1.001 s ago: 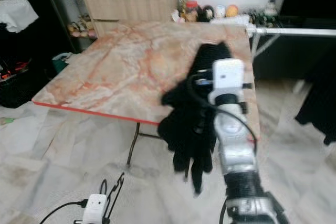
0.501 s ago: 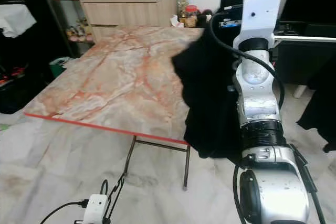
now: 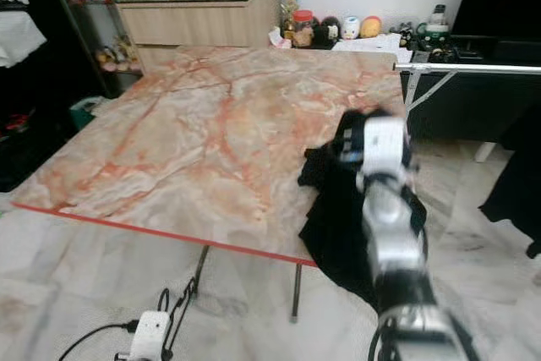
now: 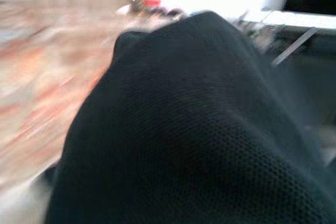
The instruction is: Hang hanger
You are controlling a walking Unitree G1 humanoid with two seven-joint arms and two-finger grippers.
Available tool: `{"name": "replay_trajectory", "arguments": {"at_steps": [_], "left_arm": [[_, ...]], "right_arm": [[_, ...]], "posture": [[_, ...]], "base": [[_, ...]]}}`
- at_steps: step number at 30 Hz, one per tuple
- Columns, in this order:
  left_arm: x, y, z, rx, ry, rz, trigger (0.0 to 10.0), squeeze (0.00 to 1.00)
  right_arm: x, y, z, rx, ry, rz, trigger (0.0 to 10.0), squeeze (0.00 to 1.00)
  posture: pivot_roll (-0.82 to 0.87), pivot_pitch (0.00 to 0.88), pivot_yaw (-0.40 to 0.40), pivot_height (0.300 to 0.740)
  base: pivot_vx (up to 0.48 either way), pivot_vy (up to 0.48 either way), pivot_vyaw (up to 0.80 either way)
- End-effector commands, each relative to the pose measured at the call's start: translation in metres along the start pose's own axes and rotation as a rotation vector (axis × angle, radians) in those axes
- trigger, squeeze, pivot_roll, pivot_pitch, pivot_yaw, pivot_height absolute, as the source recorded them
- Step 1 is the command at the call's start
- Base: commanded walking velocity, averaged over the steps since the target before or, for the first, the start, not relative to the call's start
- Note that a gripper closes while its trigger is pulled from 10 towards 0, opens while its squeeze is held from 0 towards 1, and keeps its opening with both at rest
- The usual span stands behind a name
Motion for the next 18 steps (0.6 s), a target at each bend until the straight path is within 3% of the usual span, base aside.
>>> {"name": "replay_trajectory", "arguments": {"at_steps": [1, 3, 4, 10, 15, 18], "left_arm": [[-0.012, -0.013, -0.002, 0.040, -0.036, 0.015, 10.0, 0.00], [-0.012, -0.013, -0.002, 0.040, -0.036, 0.015, 10.0, 0.00], [-0.012, -0.013, -0.002, 0.040, -0.036, 0.019, 10.0, 0.00], [-0.012, -0.014, -0.002, 0.041, -0.036, 0.026, 10.0, 0.00], [-0.013, -0.014, -0.002, 0.036, -0.039, 0.038, 10.0, 0.00], [-0.013, -0.014, -0.002, 0.030, -0.042, 0.041, 10.0, 0.00]], "right_arm": [[0.002, 0.000, -0.007, -0.001, 0.009, 0.017, 10.0, 0.00], [0.002, 0.000, -0.007, -0.001, 0.009, 0.017, 10.0, 0.00], [-0.008, 0.001, -0.017, -0.008, -0.022, 0.042, 10.0, 0.99], [-0.019, 0.004, -0.041, -0.046, -0.060, 0.104, 10.0, 1.00], [0.001, 0.008, -0.056, -0.077, 0.038, 0.047, 10.0, 1.00], [0.003, 0.010, -0.067, -0.093, 0.029, 0.052, 10.0, 1.00]], "posture": [[0.02, 0.081, 0.075, 0.740], [0.02, 0.081, 0.075, 0.740], [0.02, 0.080, 0.070, 0.740], [0.02, 0.073, 0.069, 0.740], [0.02, 0.062, 0.064, 0.740], [0.02, 0.054, 0.061, 0.740]], "base": [[0.000, 0.000, 0.00], [0.000, 0.000, 0.00], [0.000, 0.000, 0.00], [0.000, 0.000, 0.00], [0.000, 0.000, 0.00], [0.000, 0.000, 0.00]]}}
Point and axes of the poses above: a point about 5 cm out from each wrist's last joint towards the gripper, its own z axis pointing out of the wrist towards the gripper, its own x axis along the axis of the wrist's last joint, y = z × x, the point moved 3 cm from there along z, pointing out of the wrist towards the gripper, and after that the axes turned 11 degrees about -z, right-handed, at the moved point
